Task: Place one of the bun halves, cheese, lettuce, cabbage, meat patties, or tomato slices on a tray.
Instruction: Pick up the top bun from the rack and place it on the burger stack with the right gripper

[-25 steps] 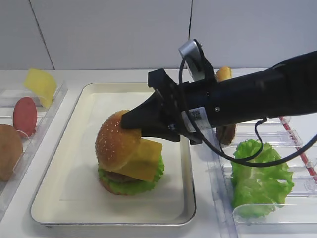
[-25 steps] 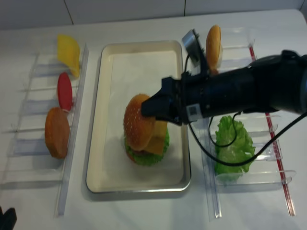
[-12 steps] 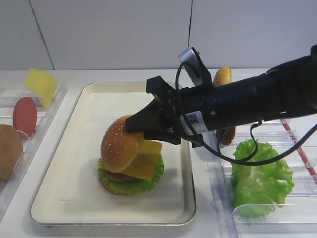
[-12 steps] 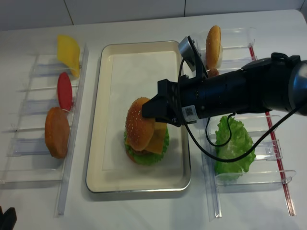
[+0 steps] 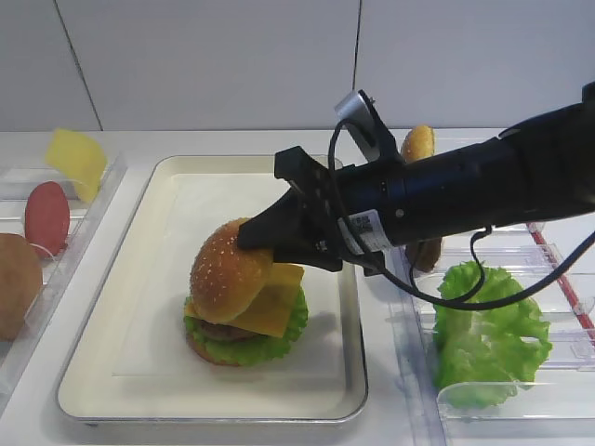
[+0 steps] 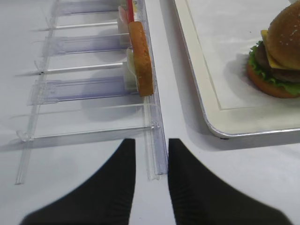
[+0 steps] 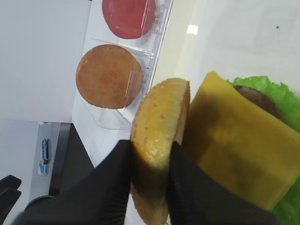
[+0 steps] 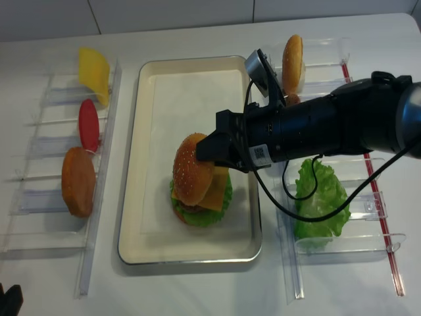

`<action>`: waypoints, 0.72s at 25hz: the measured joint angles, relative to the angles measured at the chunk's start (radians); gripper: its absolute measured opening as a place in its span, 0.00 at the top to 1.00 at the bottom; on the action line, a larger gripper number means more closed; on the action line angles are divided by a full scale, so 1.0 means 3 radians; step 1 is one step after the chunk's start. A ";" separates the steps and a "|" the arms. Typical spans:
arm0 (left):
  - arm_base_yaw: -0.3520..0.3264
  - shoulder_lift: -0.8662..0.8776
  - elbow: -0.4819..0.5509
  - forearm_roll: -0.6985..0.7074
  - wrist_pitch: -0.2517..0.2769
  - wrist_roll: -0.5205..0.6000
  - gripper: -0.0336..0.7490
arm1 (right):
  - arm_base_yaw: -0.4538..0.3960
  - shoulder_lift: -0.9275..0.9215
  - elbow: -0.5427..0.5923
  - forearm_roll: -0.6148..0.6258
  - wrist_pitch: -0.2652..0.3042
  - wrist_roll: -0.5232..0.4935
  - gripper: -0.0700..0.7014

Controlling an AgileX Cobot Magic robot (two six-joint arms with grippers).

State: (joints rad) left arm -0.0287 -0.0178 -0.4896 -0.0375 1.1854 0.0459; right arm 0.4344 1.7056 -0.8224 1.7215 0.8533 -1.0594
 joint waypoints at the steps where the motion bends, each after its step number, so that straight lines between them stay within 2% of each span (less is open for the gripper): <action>1: 0.0000 0.0000 0.0000 0.0000 0.0000 0.0000 0.73 | 0.0000 0.0000 0.0000 -0.0009 -0.0009 0.0004 0.62; 13: 0.0000 0.0000 0.0000 0.0000 0.0000 0.0000 0.73 | 0.0000 0.0000 -0.0003 -0.0061 -0.0080 0.0034 0.62; 18: 0.0000 0.0000 0.0000 0.0000 0.0000 0.0000 0.73 | 0.0000 0.0000 -0.0003 -0.0124 -0.0117 0.0041 0.58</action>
State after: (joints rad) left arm -0.0287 -0.0178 -0.4896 -0.0375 1.1854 0.0459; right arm 0.4344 1.7056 -0.8233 1.6842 0.8183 -1.0470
